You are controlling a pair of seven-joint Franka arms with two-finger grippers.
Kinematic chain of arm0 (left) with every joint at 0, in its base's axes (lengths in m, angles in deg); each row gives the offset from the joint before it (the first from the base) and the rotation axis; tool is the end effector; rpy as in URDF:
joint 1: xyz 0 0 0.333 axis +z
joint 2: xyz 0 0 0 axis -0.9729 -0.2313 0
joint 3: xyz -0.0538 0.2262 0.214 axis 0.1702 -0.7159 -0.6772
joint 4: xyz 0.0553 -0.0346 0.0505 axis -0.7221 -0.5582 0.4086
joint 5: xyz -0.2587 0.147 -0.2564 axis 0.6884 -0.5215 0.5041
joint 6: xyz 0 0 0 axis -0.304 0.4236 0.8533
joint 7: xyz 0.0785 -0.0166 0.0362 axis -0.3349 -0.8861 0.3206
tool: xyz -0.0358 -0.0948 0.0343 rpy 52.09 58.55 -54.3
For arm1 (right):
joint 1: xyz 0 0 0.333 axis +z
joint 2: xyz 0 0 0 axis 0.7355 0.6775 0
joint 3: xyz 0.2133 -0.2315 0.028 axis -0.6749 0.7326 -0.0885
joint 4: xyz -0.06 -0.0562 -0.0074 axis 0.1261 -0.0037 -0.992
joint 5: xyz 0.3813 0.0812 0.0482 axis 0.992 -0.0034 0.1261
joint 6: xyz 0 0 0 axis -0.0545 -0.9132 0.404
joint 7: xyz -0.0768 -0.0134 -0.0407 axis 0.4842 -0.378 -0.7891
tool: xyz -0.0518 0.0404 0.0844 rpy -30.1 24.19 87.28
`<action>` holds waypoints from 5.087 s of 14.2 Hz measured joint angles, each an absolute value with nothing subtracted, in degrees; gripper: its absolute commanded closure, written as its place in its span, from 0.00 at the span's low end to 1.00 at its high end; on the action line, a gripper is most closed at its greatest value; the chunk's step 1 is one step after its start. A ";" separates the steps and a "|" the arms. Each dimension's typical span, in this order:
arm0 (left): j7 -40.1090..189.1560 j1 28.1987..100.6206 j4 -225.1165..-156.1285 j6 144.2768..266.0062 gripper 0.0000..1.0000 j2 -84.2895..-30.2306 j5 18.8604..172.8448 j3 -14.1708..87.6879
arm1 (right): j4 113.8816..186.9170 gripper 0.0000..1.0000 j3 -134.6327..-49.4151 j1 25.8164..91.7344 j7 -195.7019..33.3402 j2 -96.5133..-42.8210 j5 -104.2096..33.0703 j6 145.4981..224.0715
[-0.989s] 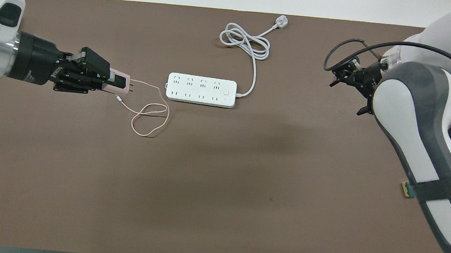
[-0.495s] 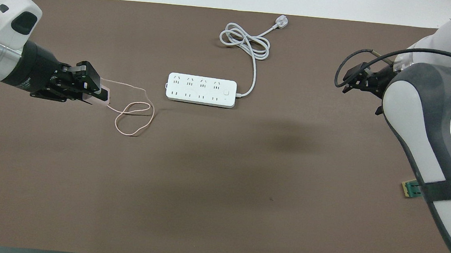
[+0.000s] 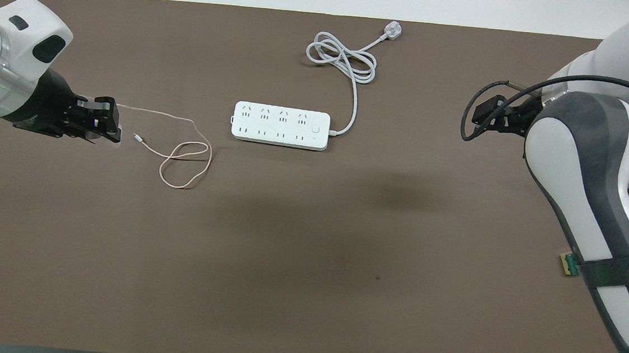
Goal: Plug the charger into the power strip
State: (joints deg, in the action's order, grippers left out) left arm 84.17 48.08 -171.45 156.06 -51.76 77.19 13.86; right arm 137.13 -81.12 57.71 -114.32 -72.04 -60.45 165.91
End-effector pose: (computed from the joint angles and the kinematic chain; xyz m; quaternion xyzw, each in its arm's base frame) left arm 0.5630 -0.1056 0.5829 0.9978 -0.0233 -0.0482 0.0385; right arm 0.6168 0.0848 0.5027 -0.9840 0.1682 0.0508 0.0290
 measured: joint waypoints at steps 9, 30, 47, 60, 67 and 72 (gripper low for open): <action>90.09 49.67 -171.34 156.04 1.00 -51.84 77.20 13.69 | 137.04 0.00 -80.55 55.57 -102.93 -75.17 -60.77 164.21; 91.66 50.01 -168.36 152.55 1.00 -52.48 74.18 13.88 | 139.72 0.00 -80.59 53.07 -87.27 -83.73 -65.64 159.22; 75.60 49.95 -168.32 152.18 1.00 -53.81 66.43 14.46 | 136.98 0.00 -76.58 49.95 -83.50 -82.26 -65.63 156.39; 23.00 49.80 -167.83 161.35 1.00 -57.87 75.70 15.04 | 136.82 0.00 -75.75 49.95 -83.33 -82.28 -65.63 156.25; 9.65 48.43 -166.32 163.99 1.00 -64.48 79.39 15.28 | 136.80 0.00 -75.75 49.95 -83.33 -82.28 -65.63 156.16; 1.72 44.03 -162.20 166.97 1.00 -71.09 79.70 15.53 | 136.79 0.00 -75.75 49.95 -83.33 -82.29 -65.63 156.15</action>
State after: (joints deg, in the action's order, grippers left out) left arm 1.72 44.03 -162.20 166.97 -71.09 79.70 15.53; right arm 136.79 -75.75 49.95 -83.33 -82.29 -65.63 156.15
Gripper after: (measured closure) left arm 0.683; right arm 0.000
